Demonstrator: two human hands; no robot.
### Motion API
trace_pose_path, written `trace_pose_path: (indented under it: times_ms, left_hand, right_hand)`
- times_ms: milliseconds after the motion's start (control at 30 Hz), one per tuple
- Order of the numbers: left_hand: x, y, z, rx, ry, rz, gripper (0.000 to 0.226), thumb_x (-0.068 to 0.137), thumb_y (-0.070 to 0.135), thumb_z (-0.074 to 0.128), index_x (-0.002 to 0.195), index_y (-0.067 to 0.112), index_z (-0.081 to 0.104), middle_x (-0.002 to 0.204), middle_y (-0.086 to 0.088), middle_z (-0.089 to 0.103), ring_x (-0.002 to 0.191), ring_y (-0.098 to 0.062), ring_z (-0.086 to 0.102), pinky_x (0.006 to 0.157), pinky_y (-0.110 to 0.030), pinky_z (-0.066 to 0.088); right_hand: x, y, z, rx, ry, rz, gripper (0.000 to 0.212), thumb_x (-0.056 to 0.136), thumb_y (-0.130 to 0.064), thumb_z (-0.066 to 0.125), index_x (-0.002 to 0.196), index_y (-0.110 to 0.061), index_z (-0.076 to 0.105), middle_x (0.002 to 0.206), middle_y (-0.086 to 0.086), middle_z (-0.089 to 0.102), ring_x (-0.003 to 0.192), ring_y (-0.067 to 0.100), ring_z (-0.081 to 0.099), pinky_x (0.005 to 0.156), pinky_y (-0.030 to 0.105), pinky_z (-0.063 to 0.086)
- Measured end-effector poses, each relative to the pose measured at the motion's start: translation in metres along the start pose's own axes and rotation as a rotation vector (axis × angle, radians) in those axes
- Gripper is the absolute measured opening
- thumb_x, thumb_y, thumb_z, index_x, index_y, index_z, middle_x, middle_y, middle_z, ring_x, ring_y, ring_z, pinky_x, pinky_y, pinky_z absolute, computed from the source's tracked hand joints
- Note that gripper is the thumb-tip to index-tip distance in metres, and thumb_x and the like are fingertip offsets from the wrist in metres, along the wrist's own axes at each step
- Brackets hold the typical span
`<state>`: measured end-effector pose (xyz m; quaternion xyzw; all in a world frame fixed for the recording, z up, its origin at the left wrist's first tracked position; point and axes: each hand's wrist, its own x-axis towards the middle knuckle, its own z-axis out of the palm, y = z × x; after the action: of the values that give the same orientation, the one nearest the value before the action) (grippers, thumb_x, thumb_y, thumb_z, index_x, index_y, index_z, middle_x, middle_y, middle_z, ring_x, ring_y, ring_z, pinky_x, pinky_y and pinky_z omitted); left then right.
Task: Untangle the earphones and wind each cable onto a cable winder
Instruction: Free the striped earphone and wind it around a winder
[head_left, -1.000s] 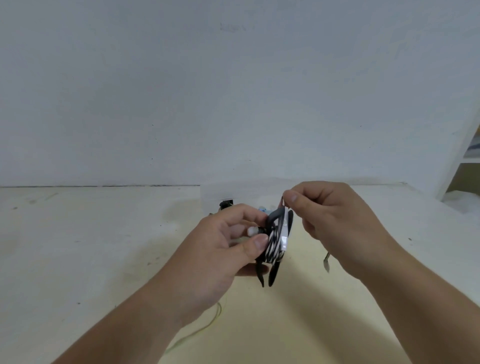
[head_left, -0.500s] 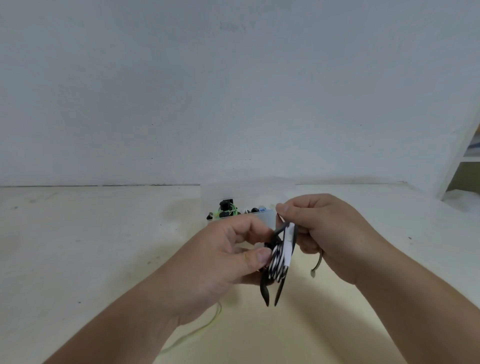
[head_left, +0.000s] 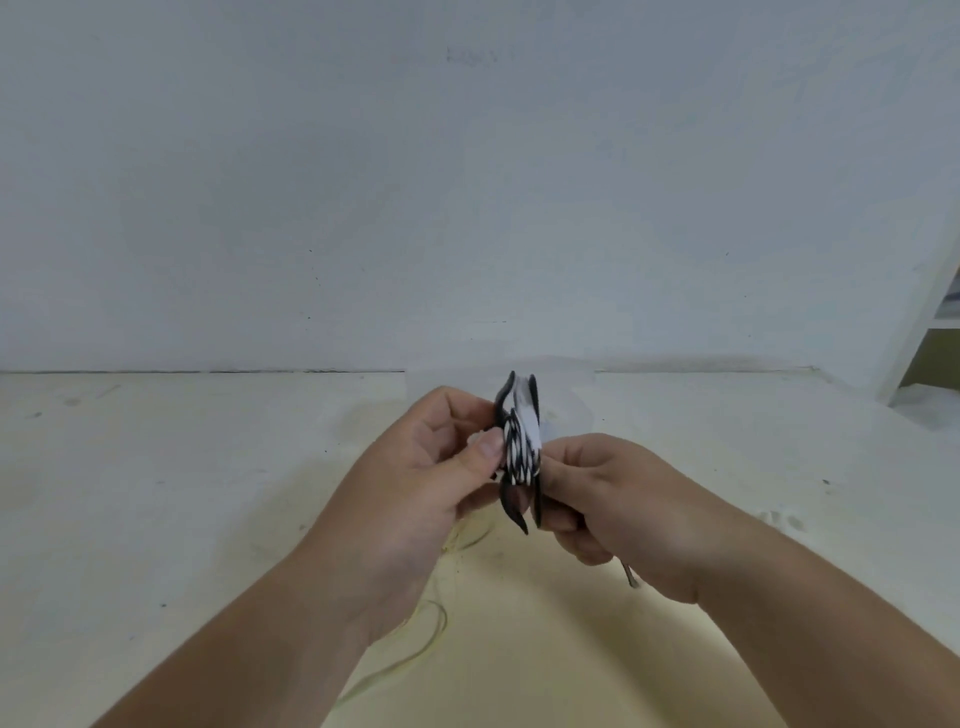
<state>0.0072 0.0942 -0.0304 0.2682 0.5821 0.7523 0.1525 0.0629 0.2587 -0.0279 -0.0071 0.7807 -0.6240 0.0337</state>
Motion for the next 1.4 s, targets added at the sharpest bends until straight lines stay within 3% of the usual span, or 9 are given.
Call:
trace_pose_path:
  times_ms: [67, 233, 533, 700, 800, 900, 1033, 1267, 1400]
  left_hand:
    - [0.002, 0.004, -0.004, -0.077, 0.021, -0.045, 0.020, 0.086, 0.020, 0.060, 0.101, 0.007, 0.063, 0.094, -0.014, 0.068, 0.082, -0.029, 0.063, 0.080, -0.042, 0.051]
    - [0.006, 0.006, -0.008, -0.163, 0.162, -0.106, 0.015, 0.088, 0.019, 0.059, 0.098, 0.009, 0.063, 0.109, -0.020, 0.073, 0.085, -0.030, 0.064, 0.085, -0.046, 0.053]
    - [0.007, 0.001, -0.008, -0.069, 0.216, -0.049, 0.012, 0.096, 0.015, 0.057, 0.099, 0.004, 0.055, 0.081, -0.009, 0.070, 0.084, -0.033, 0.075, 0.067, -0.040, 0.061]
    - [0.006, 0.000, -0.015, 0.165, 0.171, -0.038, 0.025, 0.078, 0.029, 0.078, 0.095, 0.018, 0.064, 0.100, -0.019, 0.068, 0.082, -0.030, 0.068, 0.081, -0.052, 0.056]
    - [0.005, 0.001, -0.013, 0.253, 0.121, -0.048, 0.021, 0.074, 0.032, 0.083, 0.089, 0.031, 0.069, 0.102, -0.009, 0.072, 0.088, -0.029, 0.071, 0.091, -0.057, 0.052]
    - [0.004, 0.000, -0.012, 0.256, 0.072, -0.037, 0.015, 0.084, 0.015, 0.077, 0.088, 0.028, 0.071, 0.092, -0.001, 0.073, 0.083, -0.024, 0.070, 0.082, -0.046, 0.054]
    - [0.002, 0.004, -0.010, 0.183, 0.017, -0.054, 0.021, 0.083, 0.001, 0.072, 0.084, 0.022, 0.074, 0.091, -0.008, 0.072, 0.077, -0.022, 0.068, 0.067, -0.030, 0.057]
    - [0.000, 0.006, -0.010, 0.169, -0.043, -0.061, 0.027, 0.082, -0.008, 0.071, 0.097, 0.013, 0.074, 0.095, -0.008, 0.073, 0.078, -0.016, 0.068, 0.070, -0.030, 0.060]
    - [-0.001, 0.008, -0.010, 0.159, -0.079, -0.072, 0.029, 0.081, -0.010, 0.070, 0.096, 0.014, 0.075, 0.095, -0.003, 0.073, 0.079, -0.016, 0.069, 0.071, -0.031, 0.060]
  right_hand:
    - [-0.002, -0.001, 0.000, -0.019, -0.058, -0.006, 0.039, 0.103, -0.033, 0.045, 0.078, -0.013, 0.067, 0.062, 0.003, 0.030, 0.055, 0.018, 0.017, 0.053, 0.031, 0.011]
    - [-0.006, -0.003, -0.001, -0.100, -0.167, -0.019, 0.031, 0.105, -0.023, 0.045, 0.094, -0.009, 0.070, 0.061, 0.003, 0.037, 0.054, 0.017, 0.022, 0.052, 0.032, 0.016]
    - [-0.010, -0.009, -0.005, -0.171, -0.261, -0.080, 0.025, 0.098, -0.025, 0.055, 0.094, -0.005, 0.070, 0.061, 0.004, 0.043, 0.046, 0.017, 0.040, 0.048, 0.026, 0.032]
    - [-0.013, -0.016, -0.011, -0.169, -0.087, -0.152, 0.024, 0.091, -0.028, 0.059, 0.079, -0.011, 0.071, 0.057, 0.001, 0.043, 0.047, 0.017, 0.043, 0.047, 0.024, 0.035]
    - [-0.015, -0.020, -0.016, -0.145, 0.022, -0.166, 0.026, 0.098, -0.018, 0.059, 0.076, -0.011, 0.072, 0.056, 0.001, 0.042, 0.049, 0.018, 0.040, 0.050, 0.024, 0.036]
    - [-0.016, -0.022, -0.019, -0.154, 0.139, -0.139, 0.027, 0.096, -0.020, 0.060, 0.073, -0.011, 0.071, 0.054, 0.000, 0.040, 0.048, 0.018, 0.039, 0.052, 0.024, 0.034]
    - [-0.015, -0.022, -0.022, -0.197, 0.282, -0.117, 0.026, 0.093, -0.024, 0.065, 0.071, -0.010, 0.068, 0.052, -0.002, 0.041, 0.045, 0.016, 0.040, 0.050, 0.022, 0.034]
    - [-0.012, -0.019, -0.024, -0.163, 0.354, -0.096, 0.032, 0.094, -0.028, 0.065, 0.066, -0.013, 0.064, 0.055, 0.001, 0.040, 0.046, 0.019, 0.038, 0.047, 0.022, 0.033]
    - [-0.012, -0.020, -0.024, -0.177, 0.349, -0.064, 0.045, 0.094, -0.029, 0.064, 0.051, -0.020, 0.056, 0.062, 0.008, 0.038, 0.047, 0.020, 0.036, 0.046, 0.021, 0.031]
